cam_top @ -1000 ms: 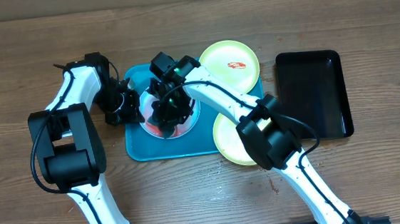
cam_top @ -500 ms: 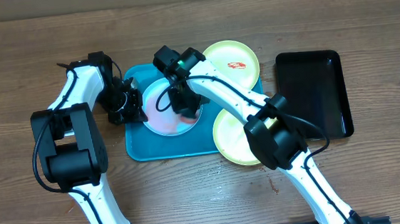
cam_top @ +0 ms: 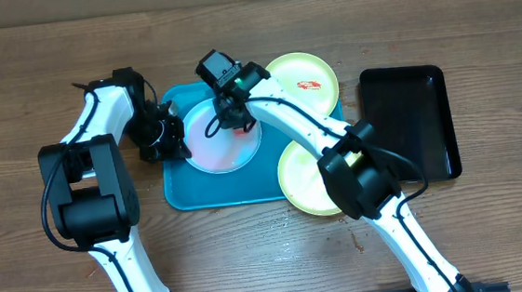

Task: Clean dirty plates on tray and stack at the side
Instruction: 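Keep scrubbing the white plate in circles with the right-held sponge, then lift the sponge off the plate and move right gripper to upper right, then lift the white plate with the left gripper and set it left of tray, then move the left gripper to the lower yellow plate's rim and grip it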

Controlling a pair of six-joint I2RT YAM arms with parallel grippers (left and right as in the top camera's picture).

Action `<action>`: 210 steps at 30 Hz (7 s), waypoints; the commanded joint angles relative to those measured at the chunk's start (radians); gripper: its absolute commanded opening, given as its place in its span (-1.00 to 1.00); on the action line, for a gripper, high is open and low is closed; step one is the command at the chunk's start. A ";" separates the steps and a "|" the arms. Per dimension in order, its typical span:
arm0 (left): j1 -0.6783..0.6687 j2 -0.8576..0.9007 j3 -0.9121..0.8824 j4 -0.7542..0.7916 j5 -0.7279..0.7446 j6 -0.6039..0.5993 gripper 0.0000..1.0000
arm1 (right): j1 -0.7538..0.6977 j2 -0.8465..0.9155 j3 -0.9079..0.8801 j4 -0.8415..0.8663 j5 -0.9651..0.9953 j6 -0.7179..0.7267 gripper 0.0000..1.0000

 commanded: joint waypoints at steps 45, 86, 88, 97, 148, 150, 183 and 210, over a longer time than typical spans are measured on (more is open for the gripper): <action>-0.011 -0.253 -0.020 -0.012 -0.153 0.011 -0.91 | -0.378 -0.463 -0.008 -0.470 -0.467 -0.216 -0.92; -0.553 -0.504 -0.019 -0.056 -1.289 -0.426 -0.92 | -0.554 -0.517 -0.008 -0.575 -0.364 -0.244 -0.93; -0.577 -0.525 -0.019 -0.057 -1.340 -0.426 -0.91 | -0.554 -0.517 -0.008 -0.576 -0.363 -0.244 -0.92; -0.676 -0.603 -0.019 -0.056 -1.591 -0.427 -0.92 | -0.554 -0.517 -0.008 -0.586 -0.364 -0.244 -0.93; -0.023 -0.606 -0.019 0.019 -0.414 -0.220 -0.90 | -0.554 -0.517 -0.008 -0.615 -0.363 -0.248 -0.92; 0.082 -0.594 -0.019 0.028 -0.350 -0.200 -0.92 | -0.554 -0.517 -0.008 -0.615 -0.363 -0.248 -0.92; 0.455 -0.200 -0.019 0.097 -0.420 -0.148 -0.73 | -0.554 -0.517 -0.008 -0.636 -0.359 -0.251 -0.92; -0.112 -0.201 0.189 -0.051 0.192 -0.018 -0.07 | -0.554 -0.517 -0.008 -0.637 -0.359 -0.251 -0.92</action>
